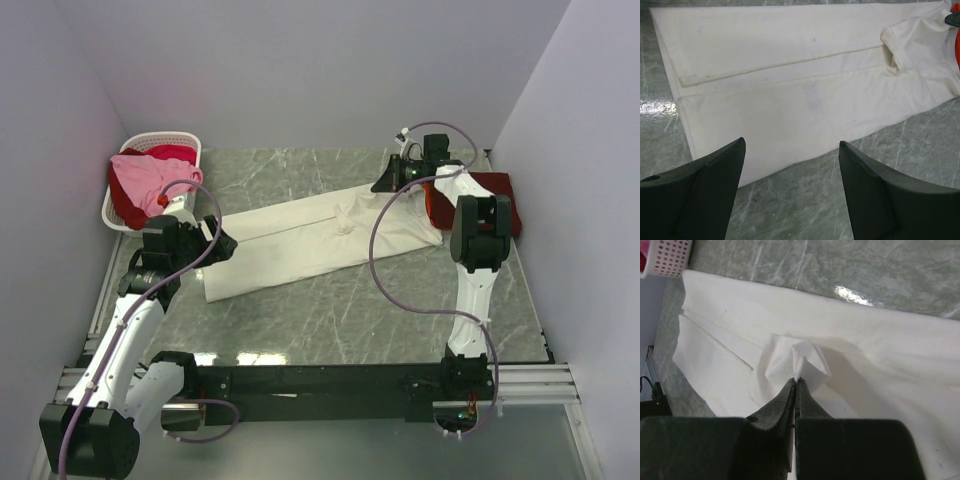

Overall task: Fold and stack the t-shirts
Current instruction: Fold the tshirt

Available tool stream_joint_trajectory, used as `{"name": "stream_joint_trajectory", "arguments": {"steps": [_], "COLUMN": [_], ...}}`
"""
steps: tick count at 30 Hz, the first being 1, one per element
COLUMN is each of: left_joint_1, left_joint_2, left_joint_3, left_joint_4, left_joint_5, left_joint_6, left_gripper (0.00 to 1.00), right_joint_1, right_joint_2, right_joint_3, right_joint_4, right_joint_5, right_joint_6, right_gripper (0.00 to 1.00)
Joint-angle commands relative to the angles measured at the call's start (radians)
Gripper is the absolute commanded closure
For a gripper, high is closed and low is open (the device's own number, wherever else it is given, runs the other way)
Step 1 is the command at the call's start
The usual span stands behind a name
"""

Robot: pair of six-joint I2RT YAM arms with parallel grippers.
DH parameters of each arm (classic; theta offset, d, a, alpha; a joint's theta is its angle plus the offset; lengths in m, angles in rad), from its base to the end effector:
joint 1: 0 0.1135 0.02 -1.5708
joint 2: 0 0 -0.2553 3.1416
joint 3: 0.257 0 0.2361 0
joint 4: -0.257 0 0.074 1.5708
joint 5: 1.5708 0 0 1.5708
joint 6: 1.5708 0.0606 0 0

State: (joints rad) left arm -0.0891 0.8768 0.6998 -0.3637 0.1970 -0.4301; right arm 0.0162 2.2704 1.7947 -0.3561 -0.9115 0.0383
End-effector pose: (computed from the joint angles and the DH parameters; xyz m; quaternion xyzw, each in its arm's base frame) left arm 0.2046 -0.0302 0.2599 -0.0992 0.8617 -0.2085 0.4518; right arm 0.4889 0.0558 0.1755 -0.1497 0.8390 0.4191 0.3130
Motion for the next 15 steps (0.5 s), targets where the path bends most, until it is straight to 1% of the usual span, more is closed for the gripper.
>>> {"name": "stream_joint_trajectory", "arguments": {"steps": [1, 4, 7, 8, 10, 11, 12, 14, 15], "left_joint_1": [0.0, 0.0, 0.0, 0.0, 0.0, -0.001, 0.0, 0.0, 0.0], "left_joint_2": [0.001, 0.001, 0.001, 0.001, 0.001, 0.002, 0.002, 0.004, 0.004], "left_joint_3": [-0.002, -0.002, -0.002, -0.002, -0.003, -0.002, -0.002, -0.002, -0.003], "left_joint_4": [0.028, 0.028, 0.028, 0.028, 0.026, 0.028, 0.028, 0.028, 0.028], "left_joint_5": [0.016, 0.019, 0.018, 0.018, 0.019, 0.019, 0.021, 0.022, 0.024], "left_joint_6": [0.022, 0.022, 0.022, 0.022, 0.022, 0.022, 0.022, 0.022, 0.022], "left_gripper": [0.2, 0.2, 0.2, 0.2, 0.2, 0.2, 0.2, 0.2, 0.2], "right_joint_1": [-0.012, -0.012, -0.012, -0.012, -0.036, -0.036, -0.036, -0.036, -0.036], "right_joint_2": [-0.127, -0.138, -0.123, -0.115, -0.109, -0.103, -0.095, -0.069, -0.065], "right_joint_3": [-0.052, -0.081, -0.067, -0.069, -0.054, -0.041, 0.0, 0.038, 0.054], "right_joint_4": [0.111, 0.166, 0.16, 0.175, 0.178, 0.161, 0.134, 0.05, 0.027], "right_joint_5": [-0.076, -0.07, -0.017, 0.006, 0.112, 0.155, 0.239, 0.33, 0.367], "right_joint_6": [-0.031, -0.031, -0.031, -0.012, 0.03, 0.037, 0.04, 0.043, 0.041], "right_gripper": [1.0, 1.0, 1.0, 0.98, 0.84, 0.73, 0.64, 0.61, 0.56]}}
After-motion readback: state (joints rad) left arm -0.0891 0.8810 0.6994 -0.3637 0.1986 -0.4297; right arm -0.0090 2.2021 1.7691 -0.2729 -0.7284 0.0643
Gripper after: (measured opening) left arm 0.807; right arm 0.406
